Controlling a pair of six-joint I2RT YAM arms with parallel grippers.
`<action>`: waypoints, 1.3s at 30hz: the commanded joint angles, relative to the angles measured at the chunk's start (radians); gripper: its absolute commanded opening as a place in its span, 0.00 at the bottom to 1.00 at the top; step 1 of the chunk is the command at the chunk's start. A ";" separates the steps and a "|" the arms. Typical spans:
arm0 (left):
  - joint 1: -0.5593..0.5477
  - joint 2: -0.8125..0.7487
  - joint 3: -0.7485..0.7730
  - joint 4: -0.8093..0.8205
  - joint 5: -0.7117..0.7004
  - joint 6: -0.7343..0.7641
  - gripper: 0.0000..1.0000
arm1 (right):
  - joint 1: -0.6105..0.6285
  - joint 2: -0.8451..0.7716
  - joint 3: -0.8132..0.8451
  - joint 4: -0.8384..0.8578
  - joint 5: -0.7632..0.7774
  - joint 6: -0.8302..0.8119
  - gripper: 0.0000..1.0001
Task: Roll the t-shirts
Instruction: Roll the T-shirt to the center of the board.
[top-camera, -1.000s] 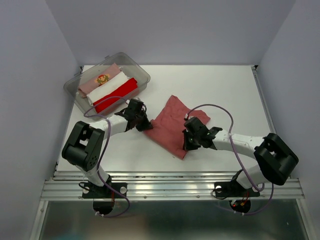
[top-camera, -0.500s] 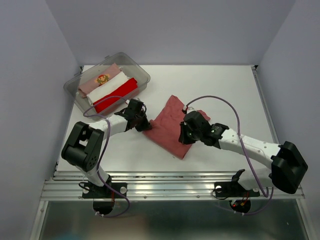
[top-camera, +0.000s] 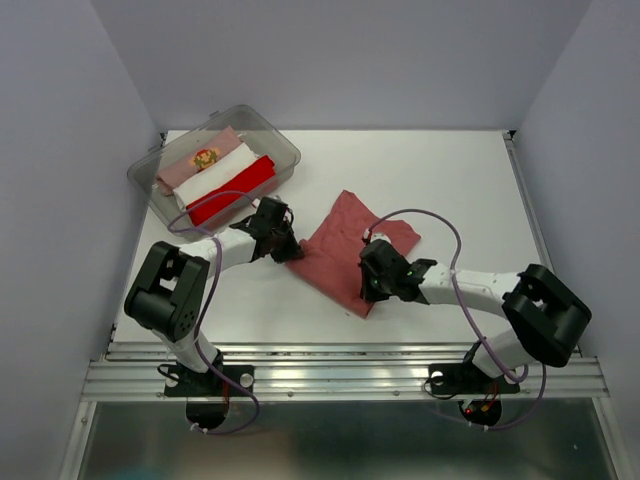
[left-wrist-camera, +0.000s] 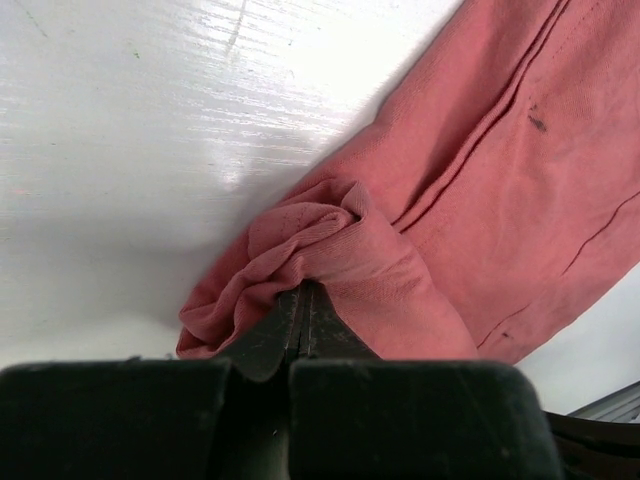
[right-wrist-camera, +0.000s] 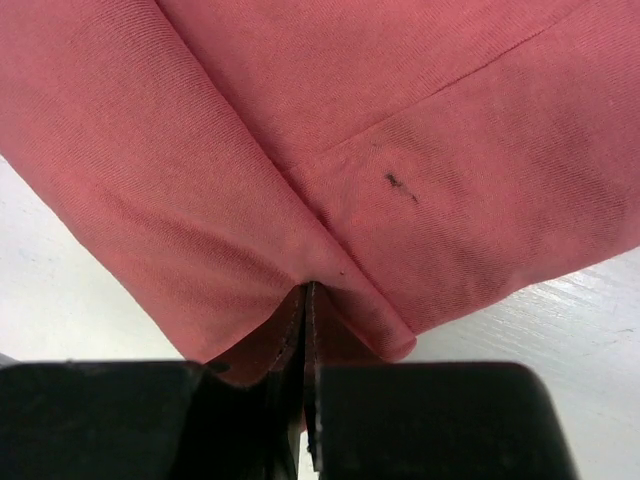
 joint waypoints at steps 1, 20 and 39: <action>-0.003 -0.010 0.037 -0.040 -0.026 0.043 0.00 | 0.006 -0.021 -0.016 -0.039 0.056 -0.011 0.04; -0.003 -0.175 0.132 -0.181 -0.083 0.075 0.00 | 0.219 0.123 0.399 -0.146 0.287 -0.146 0.12; 0.000 0.050 0.017 -0.053 -0.072 0.079 0.00 | 0.191 0.201 0.296 -0.061 0.235 -0.201 0.13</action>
